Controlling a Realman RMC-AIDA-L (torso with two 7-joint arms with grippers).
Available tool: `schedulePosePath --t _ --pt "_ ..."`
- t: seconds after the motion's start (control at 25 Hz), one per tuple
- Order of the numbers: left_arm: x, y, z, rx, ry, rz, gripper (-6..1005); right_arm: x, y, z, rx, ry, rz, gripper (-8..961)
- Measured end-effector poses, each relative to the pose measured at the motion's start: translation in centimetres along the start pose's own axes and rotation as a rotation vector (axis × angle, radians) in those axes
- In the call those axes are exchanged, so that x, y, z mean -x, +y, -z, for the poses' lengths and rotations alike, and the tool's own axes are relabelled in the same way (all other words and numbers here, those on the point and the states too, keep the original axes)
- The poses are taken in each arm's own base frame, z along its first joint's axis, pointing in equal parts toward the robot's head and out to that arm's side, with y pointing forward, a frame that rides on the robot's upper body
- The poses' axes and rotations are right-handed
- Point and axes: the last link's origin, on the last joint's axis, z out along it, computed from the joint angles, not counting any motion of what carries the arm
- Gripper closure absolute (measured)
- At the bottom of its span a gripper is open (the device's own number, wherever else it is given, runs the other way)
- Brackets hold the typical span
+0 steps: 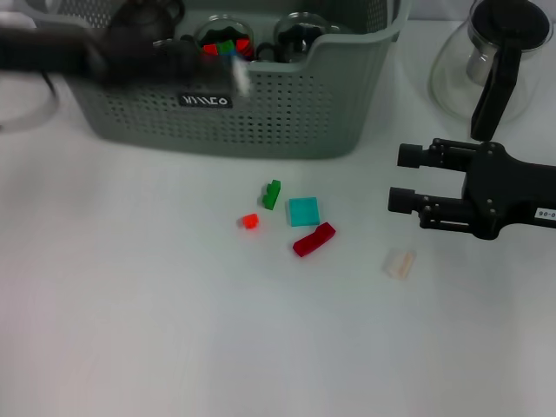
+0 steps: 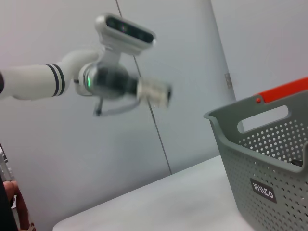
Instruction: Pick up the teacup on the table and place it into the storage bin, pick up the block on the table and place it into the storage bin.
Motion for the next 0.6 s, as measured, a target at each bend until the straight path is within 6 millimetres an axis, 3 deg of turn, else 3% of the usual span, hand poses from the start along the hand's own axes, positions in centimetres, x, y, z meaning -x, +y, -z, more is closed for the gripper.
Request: schedulePosePath --t 0.12,0.24,0.28,0.32,0.44,0.6 --pt "-2.7 0.3 2.6 0.038 0.250 -0.006 534 0.1 0.0 0.0 0.000 0.001 0.003 211" --pt "-6.2 0.6 3.8 0.020 0.381 -0.029 528 0.2 -0.1 -0.2 0.004 0.001 0.004 212" --pt "-6.2 0.6 3.8 0.020 0.381 -0.029 526 0.2 -0.1 -0.2 0.006 0.001 0.004 212" --pt "-8.7 0.4 3.3 -0.036 0.365 -0.039 523 0.2 -0.1 -0.2 0.008 0.001 0.004 212" --pt "-10.5 -0.9 1.4 -0.152 0.262 -0.034 517 0.2 0.0 -0.2 0.009 0.000 0.006 212" --pt "-11.0 -4.1 -2.2 -0.403 0.033 -0.025 508 0.1 0.0 -0.4 0.008 0.000 0.006 212"
